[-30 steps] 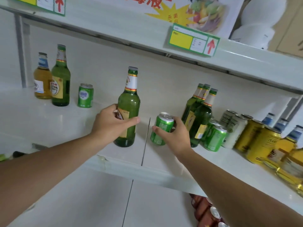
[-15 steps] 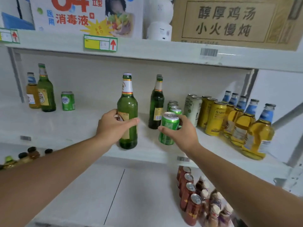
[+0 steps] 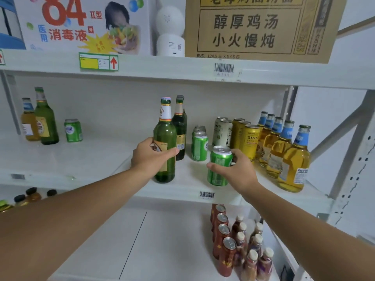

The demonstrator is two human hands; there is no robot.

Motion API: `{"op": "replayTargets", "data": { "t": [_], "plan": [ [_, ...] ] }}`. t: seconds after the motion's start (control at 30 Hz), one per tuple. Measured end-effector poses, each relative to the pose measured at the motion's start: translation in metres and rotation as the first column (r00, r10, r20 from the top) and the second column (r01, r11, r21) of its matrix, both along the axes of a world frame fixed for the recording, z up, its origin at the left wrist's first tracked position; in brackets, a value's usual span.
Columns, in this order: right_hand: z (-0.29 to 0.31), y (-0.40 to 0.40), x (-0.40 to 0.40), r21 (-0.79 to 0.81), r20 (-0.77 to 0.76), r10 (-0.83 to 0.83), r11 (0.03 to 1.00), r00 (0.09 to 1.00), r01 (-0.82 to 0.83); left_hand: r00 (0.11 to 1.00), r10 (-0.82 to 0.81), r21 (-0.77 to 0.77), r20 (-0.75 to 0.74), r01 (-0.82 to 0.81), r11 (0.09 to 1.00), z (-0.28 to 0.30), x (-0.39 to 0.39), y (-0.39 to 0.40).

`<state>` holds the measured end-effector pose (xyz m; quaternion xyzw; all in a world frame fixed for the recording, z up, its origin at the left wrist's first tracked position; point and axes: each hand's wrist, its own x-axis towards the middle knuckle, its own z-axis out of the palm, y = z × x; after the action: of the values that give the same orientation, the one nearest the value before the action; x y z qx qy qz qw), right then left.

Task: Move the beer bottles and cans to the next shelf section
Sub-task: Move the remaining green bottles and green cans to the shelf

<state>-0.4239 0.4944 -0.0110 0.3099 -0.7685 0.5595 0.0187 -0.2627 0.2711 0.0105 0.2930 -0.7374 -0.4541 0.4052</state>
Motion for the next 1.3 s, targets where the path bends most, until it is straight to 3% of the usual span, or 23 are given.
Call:
{"op": "replayTargets", "data": {
  "t": [0.2,0.43,1.0,1.3],
  "plan": [
    [0.009,-0.016,-0.009,-0.009,-0.002,-0.013,1.000,1.000,0.013,0.998,-0.047,-0.024,0.044,0.048,0.999,-0.010,-0.024,-0.020],
    [0.000,-0.052,-0.020,-0.023,0.041,-0.014,1.000,0.999,0.014,0.991,-0.070,-0.157,0.113,0.087,0.984,-0.013,-0.050,-0.035],
    [-0.019,-0.106,-0.050,0.045,-0.033,-0.078,0.996,0.996,0.080,0.993,0.085,-0.275,0.085,-0.059,0.960,-0.030,-0.090,-0.056],
    [-0.018,-0.113,-0.056,0.069,-0.014,-0.092,0.993,0.996,0.093,0.989,0.107,-0.253,0.105,-0.077,0.964,-0.026,-0.098,-0.057]
  ]
}}
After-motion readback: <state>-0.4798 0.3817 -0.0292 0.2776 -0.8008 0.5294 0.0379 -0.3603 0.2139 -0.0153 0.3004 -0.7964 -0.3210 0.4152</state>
